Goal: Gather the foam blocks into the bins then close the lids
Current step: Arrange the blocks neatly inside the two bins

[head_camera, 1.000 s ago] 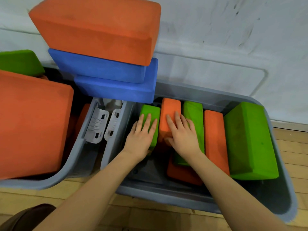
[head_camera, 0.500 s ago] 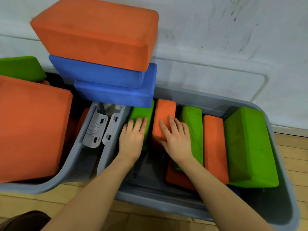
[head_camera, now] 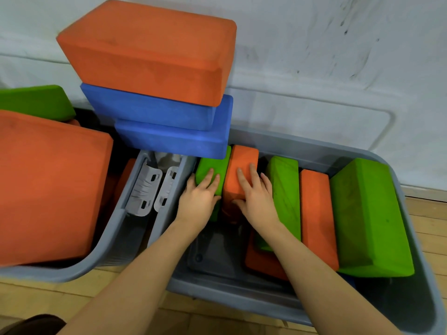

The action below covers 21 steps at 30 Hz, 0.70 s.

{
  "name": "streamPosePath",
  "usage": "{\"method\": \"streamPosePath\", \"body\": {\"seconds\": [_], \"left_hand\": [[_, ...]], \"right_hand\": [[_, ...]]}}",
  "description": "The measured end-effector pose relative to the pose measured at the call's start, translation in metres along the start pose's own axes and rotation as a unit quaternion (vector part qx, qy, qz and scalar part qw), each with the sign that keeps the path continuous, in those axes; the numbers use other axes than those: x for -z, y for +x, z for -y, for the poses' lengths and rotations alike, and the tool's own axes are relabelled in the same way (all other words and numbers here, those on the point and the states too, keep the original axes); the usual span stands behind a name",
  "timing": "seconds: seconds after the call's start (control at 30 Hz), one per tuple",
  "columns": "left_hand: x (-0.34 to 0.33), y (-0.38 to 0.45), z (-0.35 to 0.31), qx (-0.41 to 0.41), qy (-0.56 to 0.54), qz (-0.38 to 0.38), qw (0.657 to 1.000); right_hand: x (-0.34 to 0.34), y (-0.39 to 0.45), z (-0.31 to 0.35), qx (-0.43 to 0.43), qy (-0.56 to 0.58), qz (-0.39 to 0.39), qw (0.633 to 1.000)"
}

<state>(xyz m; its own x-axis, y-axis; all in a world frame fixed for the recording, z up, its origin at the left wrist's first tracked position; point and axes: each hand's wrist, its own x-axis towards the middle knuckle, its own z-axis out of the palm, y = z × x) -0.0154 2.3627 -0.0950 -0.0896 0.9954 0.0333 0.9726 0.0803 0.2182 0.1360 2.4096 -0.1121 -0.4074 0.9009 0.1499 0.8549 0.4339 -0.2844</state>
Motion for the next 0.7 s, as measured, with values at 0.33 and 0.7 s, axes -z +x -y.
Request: {"method": "streamPosePath", "body": {"seconds": [0.33,0.7], "left_hand": [[-0.009,0.0,0.002,-0.065,0.037,-0.086,0.993],[0.003,-0.019,-0.023,-0.129,0.008,-0.06,0.99]], "right_hand": [[0.003,0.0,-0.003,0.027,-0.077,-0.005,0.997],[0.063,-0.066,-0.062,-0.041,-0.086,0.022,0.995]]}}
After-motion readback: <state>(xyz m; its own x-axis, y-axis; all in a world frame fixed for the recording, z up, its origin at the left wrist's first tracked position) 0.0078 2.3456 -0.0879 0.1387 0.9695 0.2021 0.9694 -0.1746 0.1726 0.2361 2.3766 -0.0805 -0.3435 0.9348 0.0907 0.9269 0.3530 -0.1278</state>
